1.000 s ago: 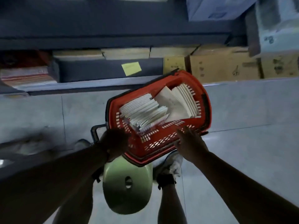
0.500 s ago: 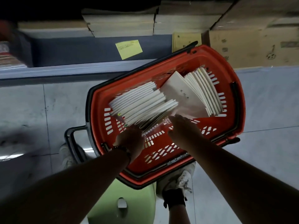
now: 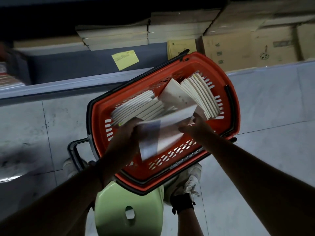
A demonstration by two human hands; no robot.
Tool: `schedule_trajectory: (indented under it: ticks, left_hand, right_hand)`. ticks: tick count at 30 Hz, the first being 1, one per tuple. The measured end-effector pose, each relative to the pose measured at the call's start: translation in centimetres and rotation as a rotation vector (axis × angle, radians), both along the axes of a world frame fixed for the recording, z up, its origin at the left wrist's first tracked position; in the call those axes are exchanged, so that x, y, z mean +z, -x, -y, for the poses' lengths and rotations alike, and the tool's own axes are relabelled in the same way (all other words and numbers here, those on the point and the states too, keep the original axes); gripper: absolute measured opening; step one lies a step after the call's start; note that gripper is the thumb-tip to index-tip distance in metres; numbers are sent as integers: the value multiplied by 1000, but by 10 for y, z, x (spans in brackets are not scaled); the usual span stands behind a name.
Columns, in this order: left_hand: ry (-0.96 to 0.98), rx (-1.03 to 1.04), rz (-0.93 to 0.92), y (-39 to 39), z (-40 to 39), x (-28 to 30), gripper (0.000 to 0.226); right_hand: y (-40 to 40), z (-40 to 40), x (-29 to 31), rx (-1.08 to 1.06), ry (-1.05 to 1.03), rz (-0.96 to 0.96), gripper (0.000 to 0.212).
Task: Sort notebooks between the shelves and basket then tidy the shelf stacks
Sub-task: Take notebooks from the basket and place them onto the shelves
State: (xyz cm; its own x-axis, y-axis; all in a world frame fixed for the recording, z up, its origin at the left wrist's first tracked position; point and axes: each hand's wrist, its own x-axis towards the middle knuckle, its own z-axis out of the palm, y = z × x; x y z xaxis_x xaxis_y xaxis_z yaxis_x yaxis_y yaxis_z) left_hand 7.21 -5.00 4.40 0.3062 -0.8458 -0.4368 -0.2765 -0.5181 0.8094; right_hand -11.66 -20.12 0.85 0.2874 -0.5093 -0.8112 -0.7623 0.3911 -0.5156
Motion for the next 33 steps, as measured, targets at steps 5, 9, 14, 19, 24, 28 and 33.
schedule_trajectory:
  ticks: [5, 9, 14, 19, 24, 28, 33]
  left_hand:
    - [-29, 311, -334, -42, 25, 62, 25]
    - [27, 494, -425, -65, 51, 112, 32]
    - [-50, 440, -577, -73, 57, 182, 42]
    - [-178, 147, -662, -50, 14, 263, 35]
    - [-164, 135, -681, -36, -35, 340, 54]
    - [-169, 110, -693, -39, -55, 392, 42]
    - [-91, 25, -585, -57, -36, 439, 32]
  right_hand:
    - [-7, 22, 60, -96, -219, 261, 28]
    - [-15, 24, 114, -248, -278, 416, 27]
    - [-19, -9, 190, -453, -281, 527, 33]
    - [-9, -51, 272, -671, -263, 570, 33]
    - [-16, -78, 345, -840, -250, 513, 25]
    - [-28, -86, 404, -812, -202, 522, 23]
    - [-37, -81, 461, -858, -127, 587, 25]
